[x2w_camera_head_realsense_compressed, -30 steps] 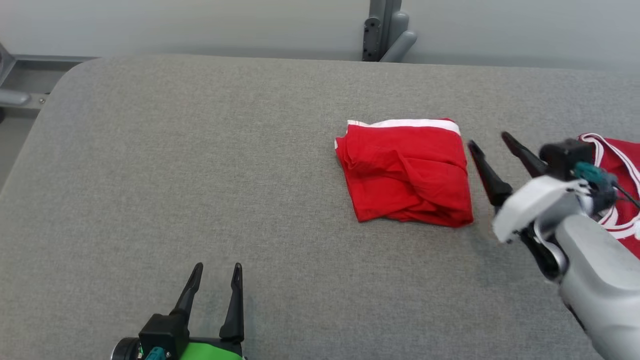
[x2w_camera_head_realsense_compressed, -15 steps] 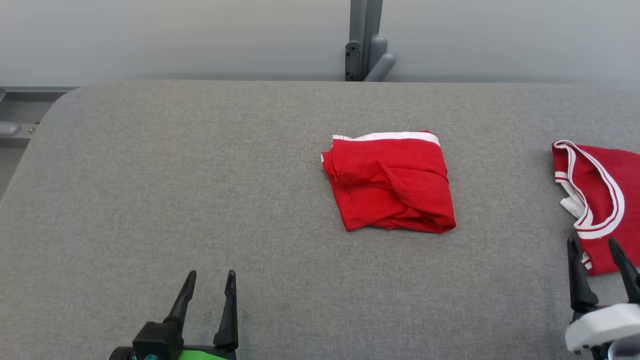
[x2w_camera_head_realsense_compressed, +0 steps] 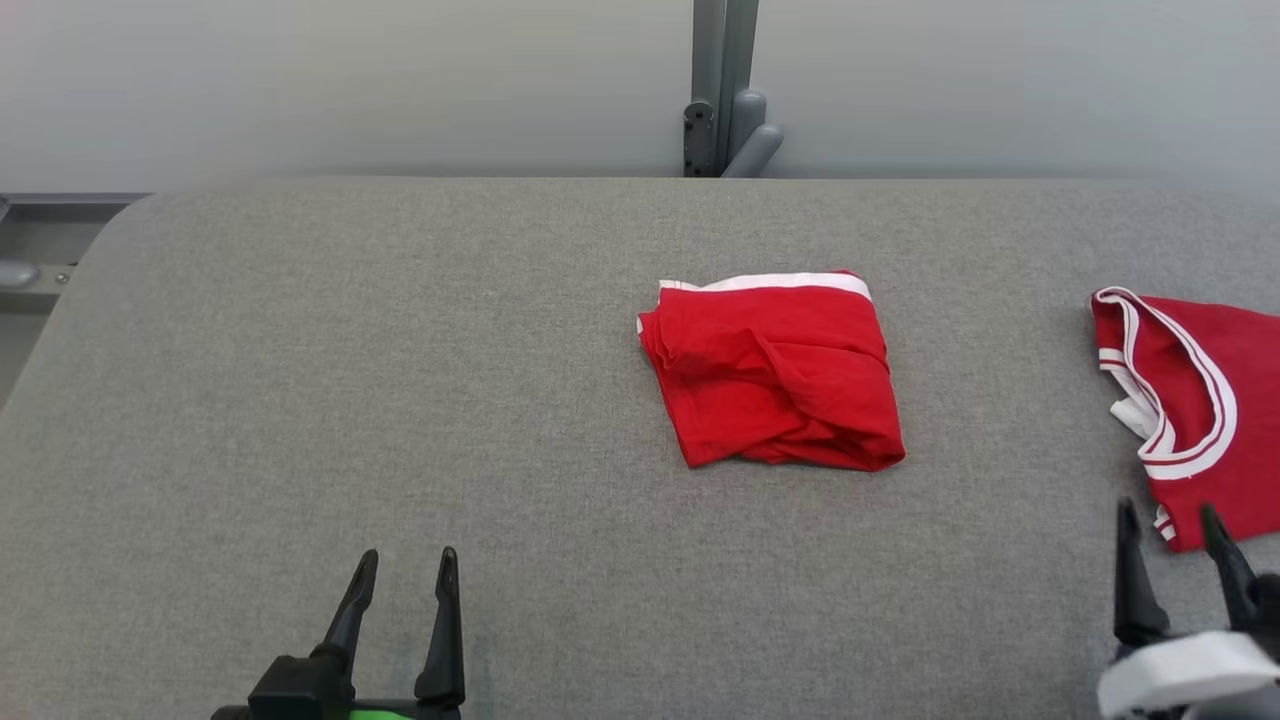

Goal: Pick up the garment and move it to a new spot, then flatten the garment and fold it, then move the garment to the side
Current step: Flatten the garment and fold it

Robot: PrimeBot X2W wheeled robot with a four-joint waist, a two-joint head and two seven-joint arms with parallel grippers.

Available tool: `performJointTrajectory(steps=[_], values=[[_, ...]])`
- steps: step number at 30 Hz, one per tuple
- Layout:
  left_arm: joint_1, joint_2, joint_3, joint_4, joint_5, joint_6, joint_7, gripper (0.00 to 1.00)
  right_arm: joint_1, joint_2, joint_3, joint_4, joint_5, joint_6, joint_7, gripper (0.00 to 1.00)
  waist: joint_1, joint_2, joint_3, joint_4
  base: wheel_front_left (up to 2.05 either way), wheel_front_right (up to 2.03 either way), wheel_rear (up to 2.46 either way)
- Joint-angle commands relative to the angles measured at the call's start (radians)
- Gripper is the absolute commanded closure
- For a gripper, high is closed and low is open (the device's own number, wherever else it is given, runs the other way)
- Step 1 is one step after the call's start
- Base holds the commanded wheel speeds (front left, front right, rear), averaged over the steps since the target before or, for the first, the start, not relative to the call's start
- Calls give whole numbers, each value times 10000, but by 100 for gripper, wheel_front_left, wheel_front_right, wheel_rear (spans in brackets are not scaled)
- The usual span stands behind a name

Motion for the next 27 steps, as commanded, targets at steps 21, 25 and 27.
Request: performJointTrajectory(steps=[21,25,27], values=[[-1959,17,-887,109,-292,29,-27,0,-7737,-1361,5148,5512,21,-10,-32,100,0,111,2341,1357,0,0,0],[-1897,15,-962,122,-380,86,-26,0,-8123,-1301,5597,6245,387,-10,-33,100,0,111,2342,1490,0,0,0],[-1874,17,-1023,125,-428,103,-26,0,-8190,-1274,5848,6497,494,-10,-32,100,0,111,2299,1547,0,0,0]])
